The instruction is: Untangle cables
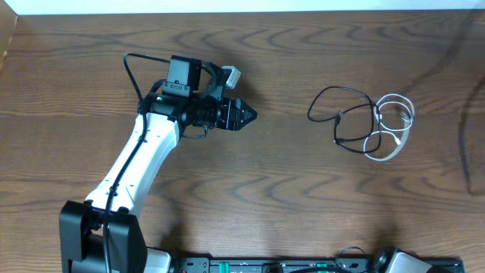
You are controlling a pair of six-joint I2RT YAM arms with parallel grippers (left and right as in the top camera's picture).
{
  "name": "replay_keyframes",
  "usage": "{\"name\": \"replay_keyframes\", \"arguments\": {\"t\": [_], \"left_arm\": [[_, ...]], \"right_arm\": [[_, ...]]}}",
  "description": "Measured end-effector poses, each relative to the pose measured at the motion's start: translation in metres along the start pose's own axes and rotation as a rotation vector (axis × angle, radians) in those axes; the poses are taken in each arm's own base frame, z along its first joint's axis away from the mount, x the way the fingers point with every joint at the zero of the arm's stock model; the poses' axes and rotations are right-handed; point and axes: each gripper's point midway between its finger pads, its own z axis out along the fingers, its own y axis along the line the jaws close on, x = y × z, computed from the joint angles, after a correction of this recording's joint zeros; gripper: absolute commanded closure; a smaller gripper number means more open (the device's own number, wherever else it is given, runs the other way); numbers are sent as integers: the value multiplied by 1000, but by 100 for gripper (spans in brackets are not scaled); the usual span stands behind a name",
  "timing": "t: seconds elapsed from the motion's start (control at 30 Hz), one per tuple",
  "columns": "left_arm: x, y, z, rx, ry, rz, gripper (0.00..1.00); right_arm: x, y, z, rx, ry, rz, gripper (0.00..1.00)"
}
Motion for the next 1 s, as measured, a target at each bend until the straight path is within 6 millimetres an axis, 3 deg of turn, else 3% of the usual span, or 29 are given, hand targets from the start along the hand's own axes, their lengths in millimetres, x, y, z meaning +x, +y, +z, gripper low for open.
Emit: {"name": "replay_keyframes", "arguments": {"t": [0.23,0.43,0.6,0.8,1.0], "left_arm": [[0,0,0,0,0,0,41],[0,0,0,0,0,0,41],[0,0,0,0,0,0,41],[0,0,0,0,0,0,41],[0,0,0,0,0,5,41]], "right_arm": [[19,85,9,-333,74,-110,99],[33,149,0,-575,103,-199,99],[50,185,-10,-711,145,-241,99],[55,178,-2,-636,161,-243,99],[61,150,17,-454,188,-229,99]]}}
